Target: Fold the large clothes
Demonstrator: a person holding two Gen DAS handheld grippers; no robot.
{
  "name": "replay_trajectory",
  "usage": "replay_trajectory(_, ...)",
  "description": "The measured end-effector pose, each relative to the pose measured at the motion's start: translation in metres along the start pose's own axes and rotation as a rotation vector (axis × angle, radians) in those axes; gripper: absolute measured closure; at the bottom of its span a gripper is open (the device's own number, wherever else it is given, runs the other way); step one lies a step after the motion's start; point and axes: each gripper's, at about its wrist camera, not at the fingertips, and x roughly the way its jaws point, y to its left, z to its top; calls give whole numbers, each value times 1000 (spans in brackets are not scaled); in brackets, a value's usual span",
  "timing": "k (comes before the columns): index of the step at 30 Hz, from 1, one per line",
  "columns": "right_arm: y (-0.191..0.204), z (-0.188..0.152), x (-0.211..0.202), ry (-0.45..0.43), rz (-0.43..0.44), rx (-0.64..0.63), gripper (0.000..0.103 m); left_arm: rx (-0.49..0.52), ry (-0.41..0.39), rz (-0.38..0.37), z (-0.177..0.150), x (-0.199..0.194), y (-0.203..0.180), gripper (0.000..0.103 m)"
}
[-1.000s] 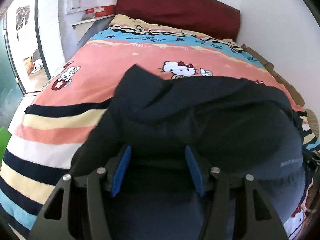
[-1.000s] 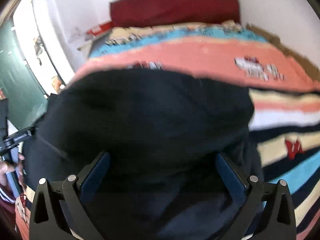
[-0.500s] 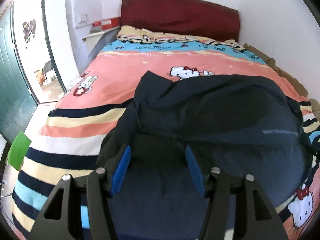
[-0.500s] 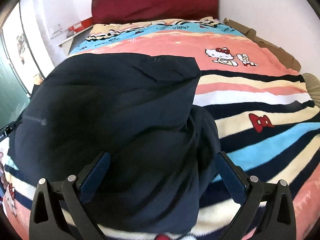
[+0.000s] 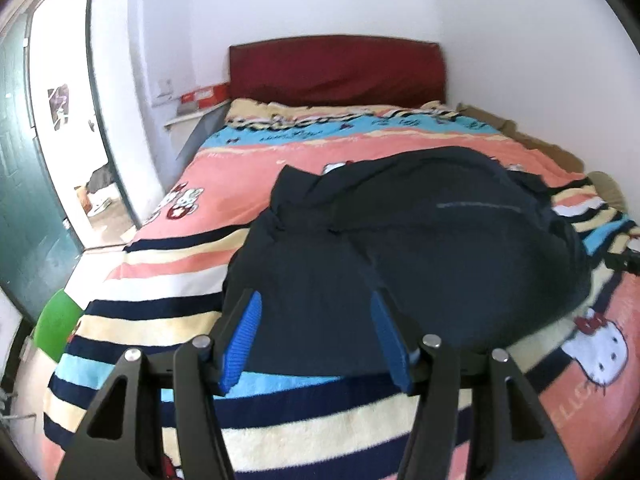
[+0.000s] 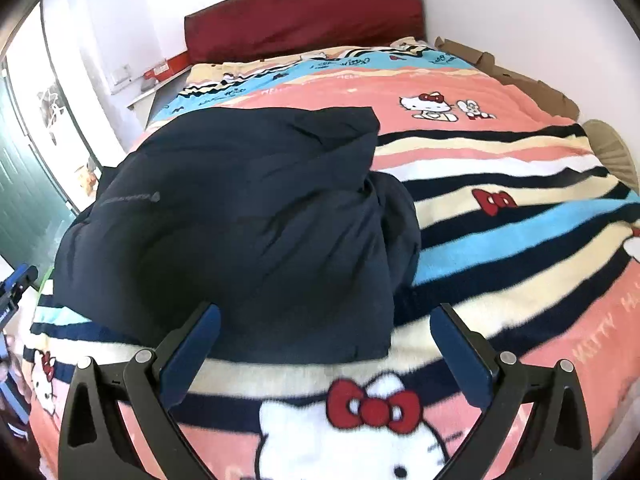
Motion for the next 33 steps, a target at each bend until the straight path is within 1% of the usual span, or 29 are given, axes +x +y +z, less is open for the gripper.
replay_trajectory(2,-4,-6,-6,-5,2,10,1,14,-1,-11,-6,-8,-2,47)
replay_trajectory(4,-9,-13,-13,-9,6,19,1,23,15,-38,-12,-12,-3,47)
replay_trajectory(7,-17,-24,-21,-13,4,36,1,40,45,-34,-21,-15,-5,48)
replay_trajectory(11,-29,-37,-24,9,-14,48,1,26,72,-47,-32,-15,-5,47)
replay_trajectory(14,-39,-42,-28,8,-5,70,1,6,92,-55,-36,-12,-1,47)
replay_trajectory(15,-43,-42,-30,6,4,74,1,3,97,-50,-37,-9,2,44)
replay_trajectory(16,-44,-43,-31,2,8,72,1,-4,103,-43,-38,-7,5,38)
replay_trajectory(17,-46,-43,-32,-2,9,71,1,-11,108,-42,-39,-5,7,34)
replay_trajectory(18,-48,-42,-32,-5,12,71,1,-17,111,-43,-39,-3,9,31)
replay_trajectory(23,-61,-38,-26,1,25,105,1,-48,128,-21,-37,9,29,31)
replay_trajectory(26,-68,-31,-18,7,35,126,1,-88,152,-31,-33,21,48,31)
replay_trajectory(29,-76,-19,-9,12,66,156,1,-120,183,-39,-25,37,71,31)
replay_trajectory(33,-89,2,7,11,126,218,1,-118,208,-68,-12,55,86,31)
